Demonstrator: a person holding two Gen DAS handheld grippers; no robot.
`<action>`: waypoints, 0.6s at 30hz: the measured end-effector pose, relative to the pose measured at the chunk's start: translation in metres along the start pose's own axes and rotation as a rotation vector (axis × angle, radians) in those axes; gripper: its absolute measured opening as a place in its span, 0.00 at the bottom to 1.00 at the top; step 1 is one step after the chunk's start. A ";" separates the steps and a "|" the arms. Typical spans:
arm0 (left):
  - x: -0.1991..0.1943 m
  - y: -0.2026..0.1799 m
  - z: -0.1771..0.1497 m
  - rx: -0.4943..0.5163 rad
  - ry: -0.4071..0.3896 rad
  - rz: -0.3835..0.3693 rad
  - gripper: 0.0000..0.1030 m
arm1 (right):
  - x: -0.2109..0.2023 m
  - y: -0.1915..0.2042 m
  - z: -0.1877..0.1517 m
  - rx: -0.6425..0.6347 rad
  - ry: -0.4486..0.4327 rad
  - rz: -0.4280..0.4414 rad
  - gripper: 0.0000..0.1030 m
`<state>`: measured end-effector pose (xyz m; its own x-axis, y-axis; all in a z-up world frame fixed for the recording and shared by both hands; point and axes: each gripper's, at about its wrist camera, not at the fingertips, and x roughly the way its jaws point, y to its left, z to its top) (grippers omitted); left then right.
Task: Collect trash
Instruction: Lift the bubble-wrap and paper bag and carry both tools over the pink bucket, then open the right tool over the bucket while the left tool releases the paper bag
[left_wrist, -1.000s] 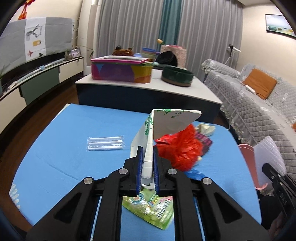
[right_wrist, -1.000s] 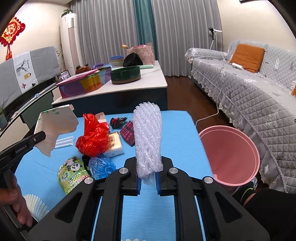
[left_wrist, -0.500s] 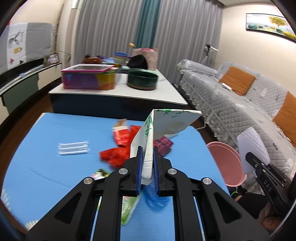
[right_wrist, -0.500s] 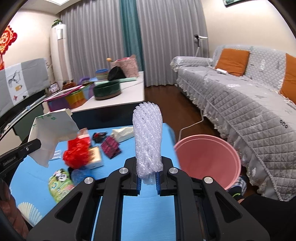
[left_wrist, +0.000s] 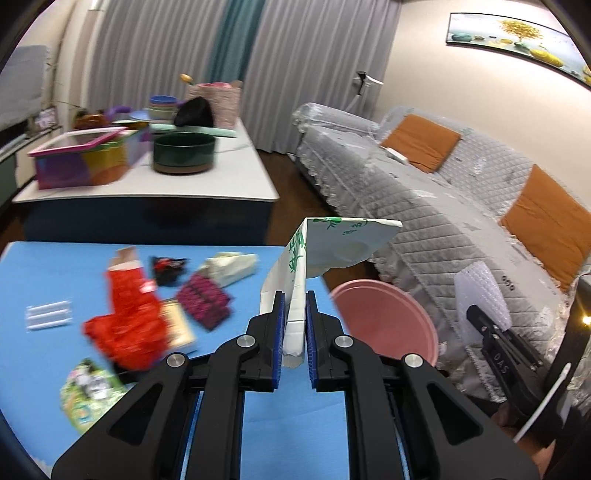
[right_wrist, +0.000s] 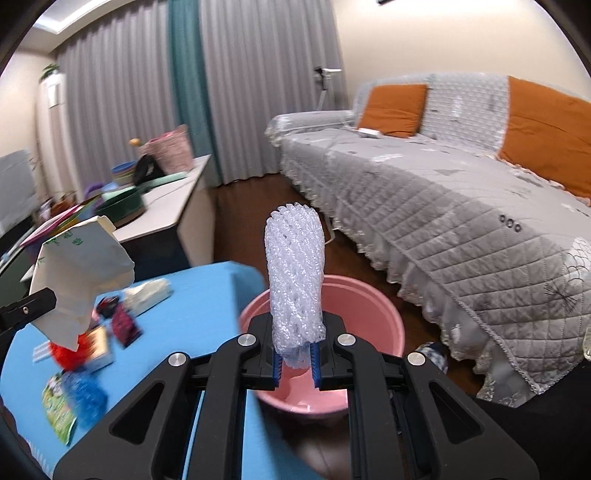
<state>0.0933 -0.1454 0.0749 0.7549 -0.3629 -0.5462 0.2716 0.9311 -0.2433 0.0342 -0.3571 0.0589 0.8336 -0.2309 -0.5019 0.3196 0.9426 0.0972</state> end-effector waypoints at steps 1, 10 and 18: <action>0.006 -0.006 0.002 0.004 0.001 -0.012 0.10 | 0.004 -0.005 0.002 0.006 -0.003 -0.015 0.12; 0.069 -0.055 0.019 0.043 0.031 -0.144 0.10 | 0.039 -0.034 0.003 0.058 0.024 -0.068 0.12; 0.113 -0.073 0.017 0.075 0.090 -0.203 0.10 | 0.054 -0.035 0.001 0.060 0.050 -0.070 0.12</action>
<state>0.1691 -0.2539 0.0448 0.6252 -0.5417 -0.5618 0.4586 0.8375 -0.2972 0.0685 -0.4029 0.0298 0.7855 -0.2816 -0.5511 0.4034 0.9083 0.1110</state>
